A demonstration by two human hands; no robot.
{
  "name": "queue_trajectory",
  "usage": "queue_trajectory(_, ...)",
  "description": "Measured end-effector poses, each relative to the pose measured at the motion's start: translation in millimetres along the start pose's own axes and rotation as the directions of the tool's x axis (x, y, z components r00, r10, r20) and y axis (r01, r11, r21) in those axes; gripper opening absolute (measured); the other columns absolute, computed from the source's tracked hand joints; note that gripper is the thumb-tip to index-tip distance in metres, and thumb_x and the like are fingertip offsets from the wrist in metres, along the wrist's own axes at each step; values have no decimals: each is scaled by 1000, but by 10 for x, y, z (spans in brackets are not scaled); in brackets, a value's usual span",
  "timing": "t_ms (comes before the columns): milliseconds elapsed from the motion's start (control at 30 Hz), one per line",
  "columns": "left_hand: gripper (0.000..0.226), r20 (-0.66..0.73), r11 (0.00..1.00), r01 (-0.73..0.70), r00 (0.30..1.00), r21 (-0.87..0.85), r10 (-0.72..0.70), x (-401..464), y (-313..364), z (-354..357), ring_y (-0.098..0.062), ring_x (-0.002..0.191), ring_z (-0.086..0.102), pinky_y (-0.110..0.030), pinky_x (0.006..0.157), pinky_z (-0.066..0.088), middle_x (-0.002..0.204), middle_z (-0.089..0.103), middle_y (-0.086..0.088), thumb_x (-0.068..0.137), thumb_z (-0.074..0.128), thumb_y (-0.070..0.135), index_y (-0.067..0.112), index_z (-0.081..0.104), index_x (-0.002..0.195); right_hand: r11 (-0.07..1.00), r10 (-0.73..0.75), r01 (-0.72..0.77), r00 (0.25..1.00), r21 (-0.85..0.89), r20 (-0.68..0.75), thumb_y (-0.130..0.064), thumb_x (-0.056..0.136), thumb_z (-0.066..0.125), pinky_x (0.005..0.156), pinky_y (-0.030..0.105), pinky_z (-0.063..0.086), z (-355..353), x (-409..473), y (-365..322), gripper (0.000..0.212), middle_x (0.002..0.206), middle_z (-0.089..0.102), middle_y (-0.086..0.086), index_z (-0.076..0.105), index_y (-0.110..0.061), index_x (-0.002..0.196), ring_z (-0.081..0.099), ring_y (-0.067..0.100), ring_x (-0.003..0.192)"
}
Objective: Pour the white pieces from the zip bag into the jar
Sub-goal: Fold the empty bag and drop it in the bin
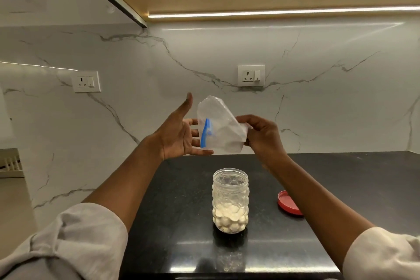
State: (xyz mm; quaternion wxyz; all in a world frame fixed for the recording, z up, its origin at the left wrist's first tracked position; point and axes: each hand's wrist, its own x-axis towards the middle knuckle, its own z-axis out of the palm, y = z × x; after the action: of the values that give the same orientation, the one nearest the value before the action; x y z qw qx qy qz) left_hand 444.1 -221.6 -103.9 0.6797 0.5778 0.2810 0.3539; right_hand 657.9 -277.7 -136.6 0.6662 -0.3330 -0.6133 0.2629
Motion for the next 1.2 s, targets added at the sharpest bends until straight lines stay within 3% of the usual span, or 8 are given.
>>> queue_trajectory(133, 78, 84, 982, 4, 996, 190, -20, -47, 6, 39, -39, 116, 62, -53, 84, 56, 130, 63, -13, 76, 59, 71, 24, 45, 137, 929, -170, 176, 984, -326, 48, 15, 89, 51, 84, 25, 57, 76, -26, -17, 32, 108, 67, 11, 72, -9, 91, 64, 23, 99)
queue_trajectory(233, 66, -30, 945, -20, 999, 325, 31, -77, -21, 74, -34, 110, 67, -55, 89, 55, 123, 65, -14, 77, 68, 57, 25, 49, 131, 899, -196, 197, 980, -391, 41, 15, 88, 49, 76, 11, 52, 135, -51, -20, 30, 106, 67, 10, 73, -3, 94, 62, 17, 94)
queue_trajectory(367, 52, -144, 909, -31, 985, 416, 99, -188, -84, 16, -26, 96, 72, -40, 75, 60, 113, 68, -11, 81, 70, 48, 25, 51, 123, 900, -178, 193, 981, -391, 73, 13, 85, 54, 69, 7, 50, 248, -101, 23, 32, 99, 68, 4, 73, -11, 93, 62, 5, 84)
queue_trajectory(567, 50, -190, 897, -82, 965, 435, 181, -424, -213, -147, -28, 102, 69, -43, 82, 60, 116, 65, -12, 90, 64, 38, 19, 47, 133, 933, -127, 145, 989, -331, 74, 12, 85, 56, 64, 9, 50, 525, -223, 94, 40, 94, 68, -7, 71, -25, 89, 64, 1, 80)
queue_trajectory(733, 35, -245, 901, -97, 945, 422, 216, -793, -376, -495, -28, 101, 70, -45, 85, 59, 110, 70, -9, 90, 66, 35, 24, 56, 122, 962, -45, 73, 993, -264, 113, 13, 80, 51, 60, 12, 49, 961, -391, 170, 44, 88, 72, -6, 74, -24, 85, 65, 4, 73)
queue_trajectory(833, 46, -323, 908, -73, 920, 414, 221, -1104, -495, -801, -25, 99, 71, -39, 80, 60, 113, 68, -8, 89, 68, 34, 23, 52, 131, 973, 3, 36, 985, -226, 170, 12, 79, 49, 58, 12, 46, 1359, -528, 239, 44, 85, 71, -8, 73, -24, 85, 63, 2, 69)
queue_trajectory(933, 48, -402, 918, -49, 889, 393, 219, -1465, -644, -1170, -22, 96, 72, -34, 74, 59, 115, 66, -9, 89, 68, 32, 23, 51, 133, 977, 38, 19, 964, -210, 262, 9, 82, 50, 62, 16, 51, 1825, -688, 367, 37, 94, 70, -2, 71, -21, 92, 65, 13, 81)
queue_trajectory(1200, 30, -609, 980, -15, 781, 198, 135, -2381, -1290, -2193, -24, 87, 71, -38, 69, 57, 105, 72, -10, 90, 64, 17, 14, 64, 120, 957, 195, -46, 831, -285, 521, 6, 88, 45, 56, 8, 45, 3075, -1171, 807, 39, 104, 62, -9, 63, -25, 104, 60, 7, 86)
